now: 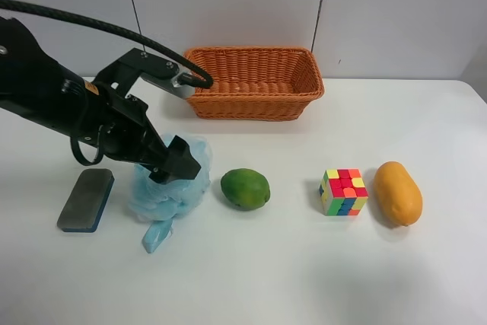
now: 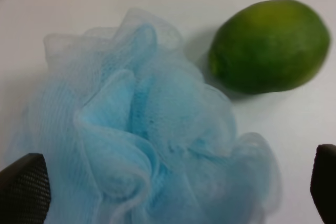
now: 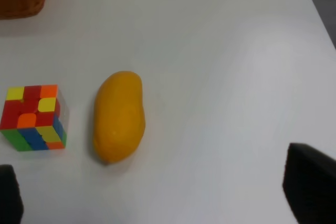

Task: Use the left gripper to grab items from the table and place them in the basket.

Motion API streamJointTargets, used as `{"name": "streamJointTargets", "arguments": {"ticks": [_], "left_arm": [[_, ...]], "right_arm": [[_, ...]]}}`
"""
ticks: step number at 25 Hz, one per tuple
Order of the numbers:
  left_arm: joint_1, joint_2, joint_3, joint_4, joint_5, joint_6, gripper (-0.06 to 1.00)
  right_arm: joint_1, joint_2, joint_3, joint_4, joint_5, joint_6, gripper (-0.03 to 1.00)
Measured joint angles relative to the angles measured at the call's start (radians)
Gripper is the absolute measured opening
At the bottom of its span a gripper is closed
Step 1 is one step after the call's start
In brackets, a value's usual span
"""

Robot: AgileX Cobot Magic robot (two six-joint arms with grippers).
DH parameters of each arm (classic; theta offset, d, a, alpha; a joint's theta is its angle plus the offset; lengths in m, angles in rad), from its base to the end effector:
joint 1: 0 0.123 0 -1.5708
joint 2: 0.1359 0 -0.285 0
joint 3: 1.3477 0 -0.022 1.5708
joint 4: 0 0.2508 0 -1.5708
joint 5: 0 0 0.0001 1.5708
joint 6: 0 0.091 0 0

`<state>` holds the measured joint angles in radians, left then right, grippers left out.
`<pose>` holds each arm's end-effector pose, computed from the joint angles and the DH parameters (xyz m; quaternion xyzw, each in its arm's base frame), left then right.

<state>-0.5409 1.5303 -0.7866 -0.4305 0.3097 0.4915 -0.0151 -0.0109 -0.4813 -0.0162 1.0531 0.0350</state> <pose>0.2447 -0.1605 0.1981 0.3083 0.8974 -0.1299 0.2877 -0.0040 -0.0012 0.2727 0.0216 0.8530 -0.0029 0.5215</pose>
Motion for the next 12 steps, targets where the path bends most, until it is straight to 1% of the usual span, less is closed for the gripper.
{"name": "streamJointTargets", "arguments": {"ticks": [9,10,11,12], "left_arm": [[0.0,0.199,-0.001,0.0,-0.084,0.034,0.99],[0.0,0.208,-0.001,-0.001,-0.094,0.034,0.98],[0.0,0.212,-0.002,-0.003,-0.1,0.034,0.93],[0.0,0.214,-0.002,-0.004,-0.102,0.034,0.86]], "right_arm": [[0.0,0.0,0.0,0.0,0.0,0.0,0.99],[0.0,0.0,0.0,0.0,0.0,0.0,0.99],[0.0,0.0,0.0,0.0,0.0,0.0,0.99],[0.0,0.0,0.0,0.0,0.0,0.0,0.99]]}}
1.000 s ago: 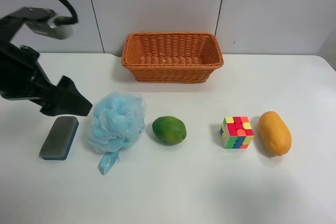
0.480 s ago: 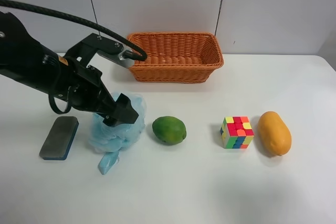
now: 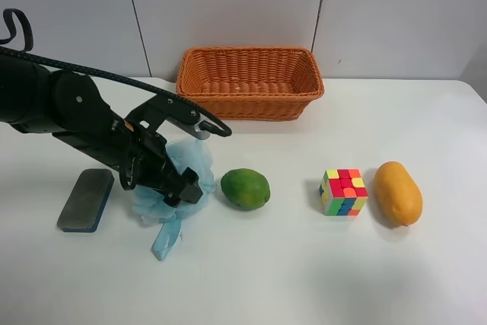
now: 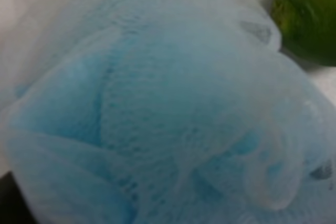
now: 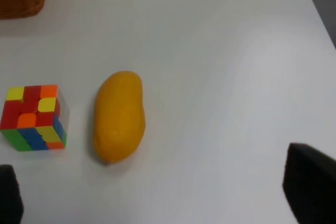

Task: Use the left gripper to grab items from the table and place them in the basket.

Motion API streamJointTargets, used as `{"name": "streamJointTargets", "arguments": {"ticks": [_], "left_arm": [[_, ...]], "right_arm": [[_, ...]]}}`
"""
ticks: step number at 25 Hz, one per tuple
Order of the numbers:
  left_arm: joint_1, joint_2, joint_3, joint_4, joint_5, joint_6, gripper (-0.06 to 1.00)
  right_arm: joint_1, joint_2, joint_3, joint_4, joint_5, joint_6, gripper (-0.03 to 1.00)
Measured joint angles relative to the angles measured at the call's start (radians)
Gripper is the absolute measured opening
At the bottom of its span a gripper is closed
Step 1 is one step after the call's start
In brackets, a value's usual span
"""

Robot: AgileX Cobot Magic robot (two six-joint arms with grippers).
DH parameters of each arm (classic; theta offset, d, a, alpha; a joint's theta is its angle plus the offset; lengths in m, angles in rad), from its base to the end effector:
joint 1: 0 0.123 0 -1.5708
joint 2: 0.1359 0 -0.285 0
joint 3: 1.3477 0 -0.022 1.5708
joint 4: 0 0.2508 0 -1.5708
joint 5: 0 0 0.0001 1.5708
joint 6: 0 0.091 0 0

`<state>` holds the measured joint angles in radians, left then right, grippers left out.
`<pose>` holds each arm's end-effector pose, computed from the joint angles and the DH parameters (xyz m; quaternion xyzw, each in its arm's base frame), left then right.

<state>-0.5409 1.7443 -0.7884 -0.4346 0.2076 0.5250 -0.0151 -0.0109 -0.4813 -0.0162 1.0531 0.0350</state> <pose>0.2616 -0.1664 0.1382 0.3142 0.9139 -0.0966 0.2382 -0.0040 -0.0012 0.2727 0.0216 0.8530 -0.0029 0.5215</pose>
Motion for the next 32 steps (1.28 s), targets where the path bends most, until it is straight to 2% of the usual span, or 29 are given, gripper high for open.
{"name": "streamJointTargets", "arguments": {"ticks": [3,4,5,14,23,27,32], "left_arm": [[0.0,0.0,-0.001,-0.003,0.0,0.0,0.48],[0.0,-0.001,-0.001,-0.003,0.002,0.0,0.38],[0.0,-0.002,-0.001,-0.003,0.004,0.0,0.35],[0.0,-0.046,-0.001,-0.004,0.024,0.003,0.36],[0.0,-0.353,-0.015,0.003,0.069,0.004,0.35],[0.0,-0.473,-0.11,0.058,0.067,0.004,0.35],[0.016,-0.46,-0.257,0.155,0.066,0.004,0.34]], "right_arm": [[0.0,0.0,0.0,0.0,0.0,0.0,0.99],[0.0,0.0,0.0,0.0,0.0,0.0,0.99],[0.0,0.0,0.0,0.0,0.0,0.0,0.99],[0.0,0.0,0.0,0.0,0.0,0.0,0.99],[0.0,0.0,0.0,0.0,0.0,0.0,0.99],[0.0,0.0,0.0,0.0,0.0,0.0,0.99],[0.0,0.0,0.0,0.0,0.0,0.0,0.99]]}}
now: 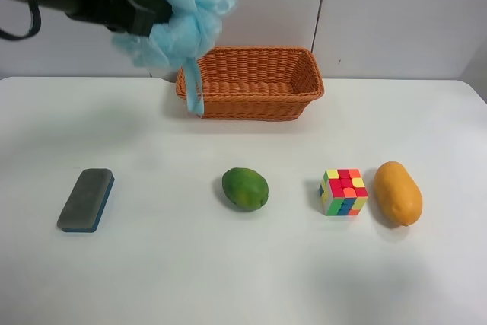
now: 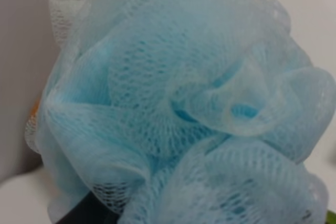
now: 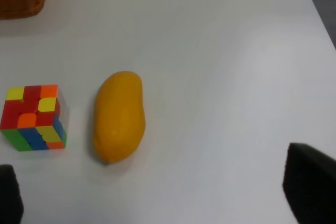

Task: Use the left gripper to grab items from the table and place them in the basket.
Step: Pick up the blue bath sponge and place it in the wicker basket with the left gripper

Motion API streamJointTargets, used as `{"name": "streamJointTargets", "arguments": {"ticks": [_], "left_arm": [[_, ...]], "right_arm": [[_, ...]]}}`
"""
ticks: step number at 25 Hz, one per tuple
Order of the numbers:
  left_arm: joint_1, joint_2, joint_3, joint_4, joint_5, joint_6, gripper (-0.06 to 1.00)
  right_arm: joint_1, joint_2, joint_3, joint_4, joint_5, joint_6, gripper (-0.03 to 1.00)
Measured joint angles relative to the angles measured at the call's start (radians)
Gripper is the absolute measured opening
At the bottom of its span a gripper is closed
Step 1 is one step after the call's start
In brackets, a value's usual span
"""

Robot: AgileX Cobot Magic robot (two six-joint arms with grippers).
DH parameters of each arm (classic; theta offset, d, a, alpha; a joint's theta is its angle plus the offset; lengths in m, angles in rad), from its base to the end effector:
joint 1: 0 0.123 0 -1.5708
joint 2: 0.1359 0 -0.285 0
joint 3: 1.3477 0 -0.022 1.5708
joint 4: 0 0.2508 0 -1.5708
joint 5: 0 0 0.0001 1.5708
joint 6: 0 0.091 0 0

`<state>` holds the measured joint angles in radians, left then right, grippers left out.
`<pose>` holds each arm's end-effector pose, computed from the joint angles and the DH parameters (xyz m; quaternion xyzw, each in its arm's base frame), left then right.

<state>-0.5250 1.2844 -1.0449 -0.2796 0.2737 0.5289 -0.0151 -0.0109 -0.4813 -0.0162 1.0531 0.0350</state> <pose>0.2488 -0.1520 0.3517 0.3388 0.7659 -0.1033 0.5366 -0.0040 -0.0012 0.2727 0.0216 0.8530 -0.0029 0.5215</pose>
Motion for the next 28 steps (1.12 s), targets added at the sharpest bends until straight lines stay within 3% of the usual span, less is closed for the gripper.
{"name": "streamJointTargets", "arguments": {"ticks": [20,28], "left_arm": [[0.005,0.827,-0.649,0.027,-0.055,0.0,0.32],[0.005,0.944,-0.711,0.034,-0.068,0.0,0.32]], "right_arm": [[0.0,0.0,0.0,0.0,0.0,0.0,0.99],[0.0,0.0,0.0,0.0,0.0,0.0,0.99]]}}
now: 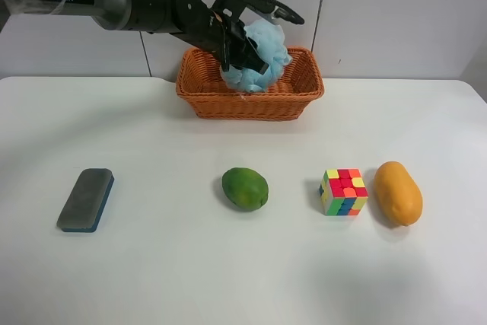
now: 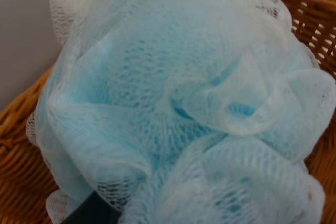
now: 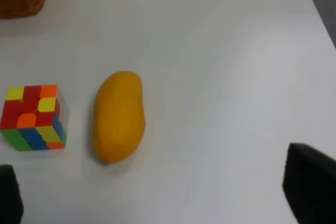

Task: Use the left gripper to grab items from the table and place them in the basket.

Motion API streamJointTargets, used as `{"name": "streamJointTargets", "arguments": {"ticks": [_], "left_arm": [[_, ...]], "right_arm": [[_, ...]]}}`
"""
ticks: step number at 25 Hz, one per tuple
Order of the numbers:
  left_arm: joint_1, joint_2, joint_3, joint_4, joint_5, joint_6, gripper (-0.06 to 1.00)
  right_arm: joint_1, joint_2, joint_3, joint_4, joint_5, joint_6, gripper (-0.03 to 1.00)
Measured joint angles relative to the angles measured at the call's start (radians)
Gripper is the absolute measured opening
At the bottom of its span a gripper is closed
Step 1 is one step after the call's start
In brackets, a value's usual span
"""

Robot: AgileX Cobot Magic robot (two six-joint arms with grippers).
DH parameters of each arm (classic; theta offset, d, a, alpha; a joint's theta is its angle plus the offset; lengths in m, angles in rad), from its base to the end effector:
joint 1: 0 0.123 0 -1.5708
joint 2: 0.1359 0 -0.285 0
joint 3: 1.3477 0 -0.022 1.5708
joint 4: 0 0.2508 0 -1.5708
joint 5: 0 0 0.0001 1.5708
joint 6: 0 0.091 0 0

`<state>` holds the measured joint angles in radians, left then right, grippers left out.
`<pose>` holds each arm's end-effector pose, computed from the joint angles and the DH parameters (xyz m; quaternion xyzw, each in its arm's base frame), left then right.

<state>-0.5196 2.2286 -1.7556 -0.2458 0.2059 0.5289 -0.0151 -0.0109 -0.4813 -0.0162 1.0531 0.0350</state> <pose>0.4487 -0.2619 0.1985 0.3570 0.8054 -0.0764 0.4670 -0.0040 -0.0012 0.2727 0.0216 0.8530 -0.0029 0.5215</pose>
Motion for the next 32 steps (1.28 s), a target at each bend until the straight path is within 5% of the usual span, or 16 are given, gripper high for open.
{"name": "streamJointTargets", "arguments": {"ticks": [8,10,13,15,24,28,32], "left_arm": [[0.002,0.0,-0.006,-0.002,0.014,0.0,0.32],[0.002,0.0,-0.006,-0.002,0.022,-0.002,0.46],[0.003,0.0,-0.006,-0.004,0.027,-0.02,0.85],[0.003,-0.001,-0.006,-0.004,0.027,-0.028,0.94],[0.004,-0.033,-0.006,-0.004,0.082,-0.059,0.99],[0.021,-0.13,-0.006,0.026,0.221,-0.115,0.99],[0.056,-0.284,-0.006,0.139,0.433,-0.224,0.99]], "right_arm": [[0.0,0.0,0.0,0.0,0.0,0.0,0.99],[0.0,0.0,0.0,0.0,0.0,0.0,0.99],[0.0,0.0,0.0,0.0,0.0,0.0,0.99],[0.0,0.0,0.0,0.0,0.0,0.0,0.99],[0.0,0.0,0.0,0.0,0.0,0.0,0.99],[0.0,0.0,0.0,0.0,0.0,0.0,0.99],[0.0,0.0,0.0,0.0,0.0,0.0,0.99]]}}
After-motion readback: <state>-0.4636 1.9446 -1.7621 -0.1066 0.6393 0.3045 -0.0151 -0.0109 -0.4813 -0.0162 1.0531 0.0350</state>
